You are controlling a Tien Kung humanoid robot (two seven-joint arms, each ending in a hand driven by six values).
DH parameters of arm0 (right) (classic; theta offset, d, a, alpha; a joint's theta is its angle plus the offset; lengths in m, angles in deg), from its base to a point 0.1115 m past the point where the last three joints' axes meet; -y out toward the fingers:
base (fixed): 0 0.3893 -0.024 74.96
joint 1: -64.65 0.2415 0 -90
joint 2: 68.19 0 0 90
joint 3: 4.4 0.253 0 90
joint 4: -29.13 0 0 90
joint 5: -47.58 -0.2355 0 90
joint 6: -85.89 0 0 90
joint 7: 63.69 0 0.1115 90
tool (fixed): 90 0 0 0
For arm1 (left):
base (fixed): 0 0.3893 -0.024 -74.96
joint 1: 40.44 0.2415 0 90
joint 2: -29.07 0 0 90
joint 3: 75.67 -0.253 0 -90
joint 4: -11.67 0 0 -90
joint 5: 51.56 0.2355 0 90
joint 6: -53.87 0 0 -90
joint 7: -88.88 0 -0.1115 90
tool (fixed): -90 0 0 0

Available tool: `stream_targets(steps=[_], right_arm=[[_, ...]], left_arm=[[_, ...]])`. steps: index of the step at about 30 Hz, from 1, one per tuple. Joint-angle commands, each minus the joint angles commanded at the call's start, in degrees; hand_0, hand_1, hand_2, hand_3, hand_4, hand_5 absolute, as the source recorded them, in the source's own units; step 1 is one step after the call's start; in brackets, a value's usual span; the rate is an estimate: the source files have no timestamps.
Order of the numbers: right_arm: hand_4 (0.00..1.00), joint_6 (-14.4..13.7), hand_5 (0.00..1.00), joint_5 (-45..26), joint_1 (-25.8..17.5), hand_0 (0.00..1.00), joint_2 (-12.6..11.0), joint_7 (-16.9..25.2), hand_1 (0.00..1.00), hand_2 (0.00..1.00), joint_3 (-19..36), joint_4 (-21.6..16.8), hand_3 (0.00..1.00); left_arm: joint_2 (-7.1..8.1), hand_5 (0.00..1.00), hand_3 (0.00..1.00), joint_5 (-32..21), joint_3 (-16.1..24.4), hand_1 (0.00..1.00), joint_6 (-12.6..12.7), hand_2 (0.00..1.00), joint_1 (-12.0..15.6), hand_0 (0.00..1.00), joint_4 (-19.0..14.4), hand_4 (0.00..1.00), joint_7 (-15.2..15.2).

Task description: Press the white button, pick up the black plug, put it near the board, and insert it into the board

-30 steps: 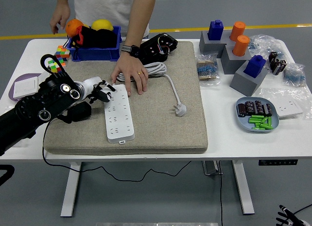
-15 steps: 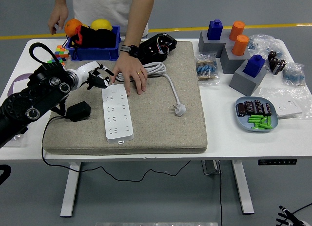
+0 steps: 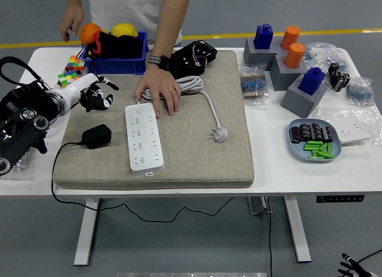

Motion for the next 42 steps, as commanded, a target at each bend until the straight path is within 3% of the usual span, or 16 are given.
stream_targets(steps=[1, 6, 7, 11, 12, 15, 30, 31, 36, 37, 42], right_arm=[[0.756, 0.0, 0.574, 0.0, 0.0, 0.798, 0.0, 0.0, 0.695, 0.685, 0.0, 0.0, 0.659], [0.756, 0.1, 0.574, 0.1, -0.1, 0.798, 0.1, 0.0, 0.695, 0.685, 0.3, 0.0, 0.659], [0.756, 0.1, 0.574, 0.1, -0.1, 0.798, 0.1, 0.0, 0.695, 0.685, 0.3, 0.0, 0.658], [0.756, 0.0, 0.574, 0.1, -0.1, 0.798, 0.0, 0.2, 0.695, 0.685, 0.2, 0.0, 0.658], [0.756, 0.0, 0.574, 0.0, -0.1, 0.798, 0.1, 0.2, 0.695, 0.685, 0.2, 0.0, 0.659], [0.756, 0.0, 0.574, -0.1, 0.0, 0.798, 0.1, 0.2, 0.695, 0.685, 0.1, -0.1, 0.659], [0.756, 0.1, 0.573, -0.2, 0.1, 0.798, 0.3, 0.2, 0.695, 0.685, 0.0, -0.1, 0.659], [0.757, 0.1, 0.574, -0.2, 0.1, 0.798, 0.3, 0.2, 0.695, 0.685, 0.0, -0.1, 0.658], [0.757, 0.0, 0.574, -0.2, 0.0, 0.798, 0.3, 0.3, 0.695, 0.685, -0.1, 0.0, 0.658], [0.757, 0.0, 0.574, -0.1, 0.0, 0.798, 0.3, 0.3, 0.695, 0.685, -0.1, 0.0, 0.658], [0.757, -0.1, 0.574, -0.1, 0.1, 0.798, 0.2, 0.4, 0.695, 0.685, 0.0, 0.0, 0.658]], left_arm=[[0.32, 0.132, 0.552, 0.5, 0.5, 0.78, -0.1, 0.654, 0.8, 0.705, -0.2, 0.957, 0.7], [1.8, 0.132, 0.552, 2.5, 2.7, 0.78, -1.0, 0.654, 4.1, 0.705, -0.8, 0.957, 3.0], [2.16, 0.073, 0.478, 2.8, 2.9, 0.925, -1.4, 0.813, 4.5, 0.877, -0.8, 0.998, 3.0], [3.21, 0.073, 0.478, 3.1, 2.8, 0.925, -2.3, 0.813, 5.5, 0.877, -0.8, 0.998, 2.6], [3.46, 0.002, 0.441, 3.1, 2.6, 0.95, -2.6, 0.866, 5.7, 0.912, -0.6, 0.998, 2.5], [3.83, 0.002, 0.441, 3.2, 1.9, 0.95, -3.1, 0.866, 6.2, 0.912, 0.1, 0.998, 2.2], [2.98, 0.002, 0.41, 2.7, -2.3, 0.932, -1.5, 0.834, 5.1, 0.906, 3.6, 0.996, 3.0], [2.9, 0.002, 0.414, 2.6, -2.5, 0.883, -1.5, 0.769, 5.0, 0.876, 3.7, 0.939, 2.9], [2.56, 0.002, 0.414, 2.1, -3.1, 0.883, -0.8, 0.769, 4.6, 0.876, 4.3, 0.939, 2.5], [2.51, 0.002, 0.457, 1.9, -3.2, 0.738, -0.6, 0.612, 4.5, 0.736, 4.4, 0.844, 2.7], [2.3, 0.002, 0.457, 0.5, -3.4, 0.738, 0.1, 0.612, 4.1, 0.736, 4.4, 0.844, 3.1]])
